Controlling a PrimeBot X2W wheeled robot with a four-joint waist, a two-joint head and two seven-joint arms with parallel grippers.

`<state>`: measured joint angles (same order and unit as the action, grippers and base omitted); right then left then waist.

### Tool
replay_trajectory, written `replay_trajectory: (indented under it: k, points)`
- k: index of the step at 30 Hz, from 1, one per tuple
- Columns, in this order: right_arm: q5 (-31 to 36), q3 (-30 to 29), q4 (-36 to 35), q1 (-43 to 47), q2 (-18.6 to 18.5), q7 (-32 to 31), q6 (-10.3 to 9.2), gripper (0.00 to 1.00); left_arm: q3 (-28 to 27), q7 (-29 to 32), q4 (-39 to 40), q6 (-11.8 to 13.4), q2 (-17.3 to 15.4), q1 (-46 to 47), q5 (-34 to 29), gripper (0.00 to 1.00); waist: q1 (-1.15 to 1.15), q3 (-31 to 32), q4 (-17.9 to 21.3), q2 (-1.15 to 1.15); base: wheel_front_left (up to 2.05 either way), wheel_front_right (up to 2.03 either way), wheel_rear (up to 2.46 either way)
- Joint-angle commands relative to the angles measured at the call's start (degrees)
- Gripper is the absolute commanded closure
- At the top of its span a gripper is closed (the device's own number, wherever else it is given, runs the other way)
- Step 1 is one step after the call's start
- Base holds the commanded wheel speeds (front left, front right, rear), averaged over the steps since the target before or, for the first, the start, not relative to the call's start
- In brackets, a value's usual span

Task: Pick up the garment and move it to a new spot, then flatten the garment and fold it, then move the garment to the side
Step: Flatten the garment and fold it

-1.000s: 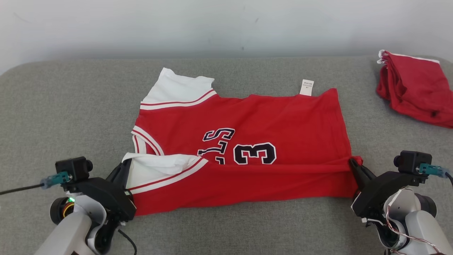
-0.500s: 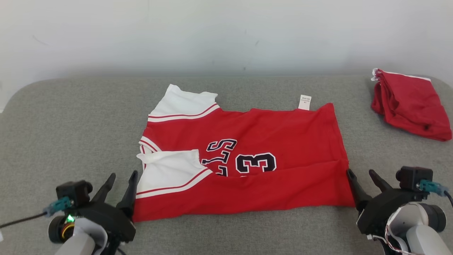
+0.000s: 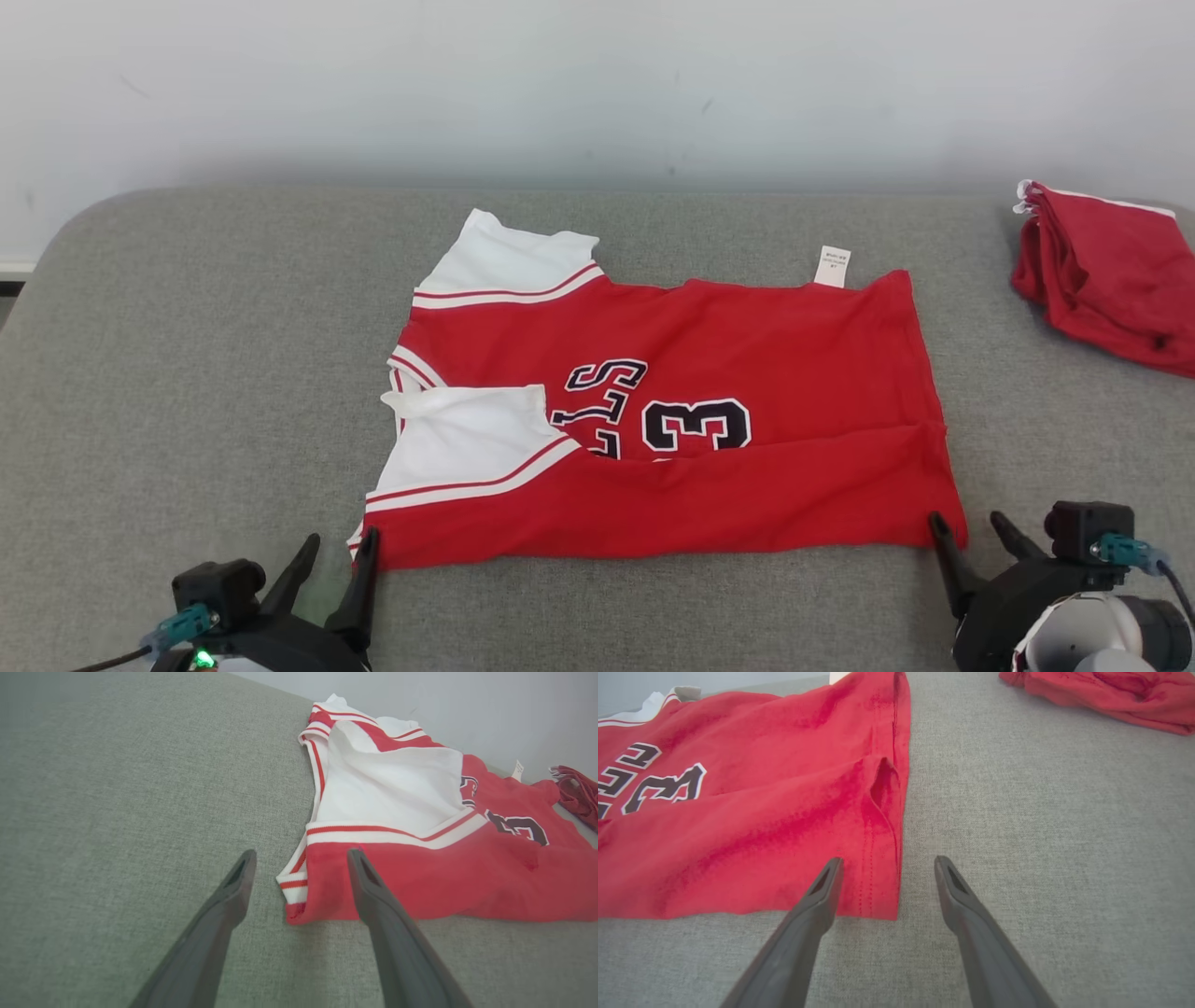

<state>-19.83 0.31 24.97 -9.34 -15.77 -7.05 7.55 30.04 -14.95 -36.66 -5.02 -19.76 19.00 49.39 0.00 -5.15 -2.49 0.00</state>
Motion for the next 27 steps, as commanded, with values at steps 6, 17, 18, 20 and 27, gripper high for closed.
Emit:
replay_trajectory:
  k: [6, 17, 18, 20, 27]
  points:
    - [1.0, 0.4, 3.1, -1.8, 1.8, 1.0, -0.16, 0.00, -0.3, -0.2, -1.7, -0.1, 1.0, 0.4, -0.8, 0.00, 0.00, -1.8, 0.1, 0.00, 0.00, 0.00, 0.00]
    - [1.6, 1.2, 9.9, -4.4, 4.1, 1.6, -0.16, 1.00, 1.1, 0.0, -6.3, -1.9, 3.2, 2.2, 0.8, 0.73, 0.00, -2.7, 0.4, 0.00, 0.00, 0.00, 0.00]
    - [1.5, 1.4, 10.4, -4.6, 4.3, 1.8, -0.16, 1.00, 1.4, 0.0, -6.6, -2.1, 3.3, 2.3, 0.8, 1.00, 0.00, -2.5, 0.4, 0.00, 0.00, 0.00, 0.00]
    - [0.9, 1.6, 11.1, -4.6, 4.6, 2.5, -0.16, 1.00, 2.0, 0.0, -7.0, -2.1, 3.4, 2.5, 0.6, 1.00, 0.00, -2.0, 0.3, 0.00, 0.00, 0.00, 0.00]
    - [-1.3, -0.3, 10.2, -1.6, 4.8, 6.1, -0.16, 1.00, 1.9, -0.2, -5.7, -2.4, 2.8, -0.3, -0.2, 1.00, 0.00, 1.7, -0.5, 0.00, 0.00, 0.00, 0.00]
